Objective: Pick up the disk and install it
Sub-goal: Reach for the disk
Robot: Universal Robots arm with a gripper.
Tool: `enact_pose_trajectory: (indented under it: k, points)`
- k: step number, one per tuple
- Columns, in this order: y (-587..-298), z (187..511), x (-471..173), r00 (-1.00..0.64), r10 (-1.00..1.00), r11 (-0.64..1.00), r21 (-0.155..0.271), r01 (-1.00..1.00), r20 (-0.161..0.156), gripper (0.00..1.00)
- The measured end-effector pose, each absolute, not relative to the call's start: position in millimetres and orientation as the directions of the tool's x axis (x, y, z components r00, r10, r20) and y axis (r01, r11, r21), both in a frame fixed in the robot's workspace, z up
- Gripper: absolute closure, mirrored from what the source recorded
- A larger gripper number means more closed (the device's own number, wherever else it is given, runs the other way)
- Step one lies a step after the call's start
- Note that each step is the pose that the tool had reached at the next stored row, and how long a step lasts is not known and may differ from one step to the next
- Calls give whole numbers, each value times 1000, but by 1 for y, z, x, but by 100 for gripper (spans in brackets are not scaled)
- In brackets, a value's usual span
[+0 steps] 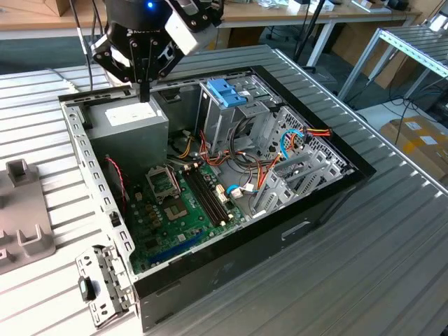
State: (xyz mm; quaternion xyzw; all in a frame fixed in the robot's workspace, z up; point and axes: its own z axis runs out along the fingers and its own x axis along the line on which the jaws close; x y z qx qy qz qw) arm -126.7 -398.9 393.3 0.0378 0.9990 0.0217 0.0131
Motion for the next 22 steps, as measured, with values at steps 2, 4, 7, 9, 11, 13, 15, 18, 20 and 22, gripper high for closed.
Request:
enact_pose_trajectory:
  k: [2, 4, 7, 9, 11, 13, 15, 18, 20, 22]
  points:
    - [-399, 393, -128, -997, 76, 996, 44, 75, -24, 89]
    - [-399, 393, -128, -997, 76, 996, 44, 75, -24, 89]
    - [-399, 393, -129, -997, 76, 996, 44, 75, -24, 89]
    - [-399, 393, -130, -997, 76, 996, 44, 75, -24, 89]
    - [-399, 393, -130, -997, 76, 996, 44, 75, -24, 89]
    - [-399, 393, -133, -997, 76, 996, 44, 75, -24, 89]
    - [-399, 393, -138, -997, 76, 996, 44, 75, -24, 89]
    - [-399, 393, -139, -997, 76, 996, 44, 75, -24, 89]
    - [-399, 393, -139, -997, 76, 996, 44, 75, -24, 89]
    - [-399, 393, -140, -997, 76, 996, 44, 75, -24, 89]
